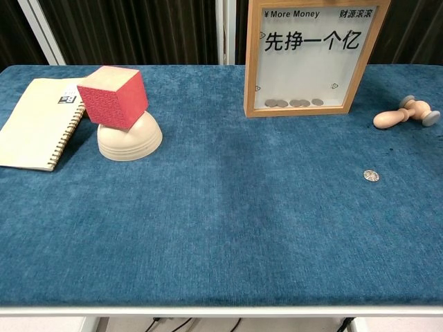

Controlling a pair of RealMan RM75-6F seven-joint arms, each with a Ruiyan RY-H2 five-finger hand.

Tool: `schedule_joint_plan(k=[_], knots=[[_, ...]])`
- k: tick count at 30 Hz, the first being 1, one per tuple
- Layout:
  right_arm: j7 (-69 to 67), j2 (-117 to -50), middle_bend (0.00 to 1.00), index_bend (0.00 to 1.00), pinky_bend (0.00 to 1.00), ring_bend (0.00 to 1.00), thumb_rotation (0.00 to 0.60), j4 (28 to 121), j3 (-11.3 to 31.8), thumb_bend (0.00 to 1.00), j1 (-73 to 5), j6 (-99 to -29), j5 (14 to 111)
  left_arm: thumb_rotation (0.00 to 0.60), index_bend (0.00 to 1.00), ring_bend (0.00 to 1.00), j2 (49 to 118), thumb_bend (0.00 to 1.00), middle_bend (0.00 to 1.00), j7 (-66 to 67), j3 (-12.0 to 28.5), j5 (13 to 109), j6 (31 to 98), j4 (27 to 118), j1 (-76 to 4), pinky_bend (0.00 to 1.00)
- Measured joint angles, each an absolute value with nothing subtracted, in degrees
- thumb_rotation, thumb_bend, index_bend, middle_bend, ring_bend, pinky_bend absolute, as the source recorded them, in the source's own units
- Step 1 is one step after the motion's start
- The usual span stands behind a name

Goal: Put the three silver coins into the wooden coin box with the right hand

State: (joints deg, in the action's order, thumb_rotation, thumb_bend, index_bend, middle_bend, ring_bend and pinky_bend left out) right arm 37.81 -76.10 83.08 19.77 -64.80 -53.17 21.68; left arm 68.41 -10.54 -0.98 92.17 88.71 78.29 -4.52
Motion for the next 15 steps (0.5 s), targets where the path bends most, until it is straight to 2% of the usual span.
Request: schedule_joint_plan(k=[2, 4, 15], knots=[[37.67, -75.84, 0.00, 0.15, 0.00, 0.00, 0.600, 83.11, 19.51, 0.38, -64.80, -52.77, 21.53, 0.600, 0.02, 0.00, 68.43, 0.04, 0.00, -10.63, -0.97, 92.12, 88.68, 78.22, -4.52, 0.00], [37.61, -75.53, 0.00, 0.02, 0.00, 0.00, 0.600, 83.23, 19.23, 0.38, -64.83, -52.51, 21.27, 0.600, 0.02, 0.00, 68.41, 0.04, 0.00, -10.69, -0.94, 92.10, 88.69, 78.17, -4.51, 0.00], [33.56, -74.10, 0.00, 0.00, 0.00, 0.00, 0.600, 85.68, 19.29, 0.37, -63.34, -53.41, 26.39, 0.600, 0.02, 0.00, 68.11, 0.04, 0.00, -10.47, -0.81, 92.18, 88.64, 78.64, -4.68, 0.00]])
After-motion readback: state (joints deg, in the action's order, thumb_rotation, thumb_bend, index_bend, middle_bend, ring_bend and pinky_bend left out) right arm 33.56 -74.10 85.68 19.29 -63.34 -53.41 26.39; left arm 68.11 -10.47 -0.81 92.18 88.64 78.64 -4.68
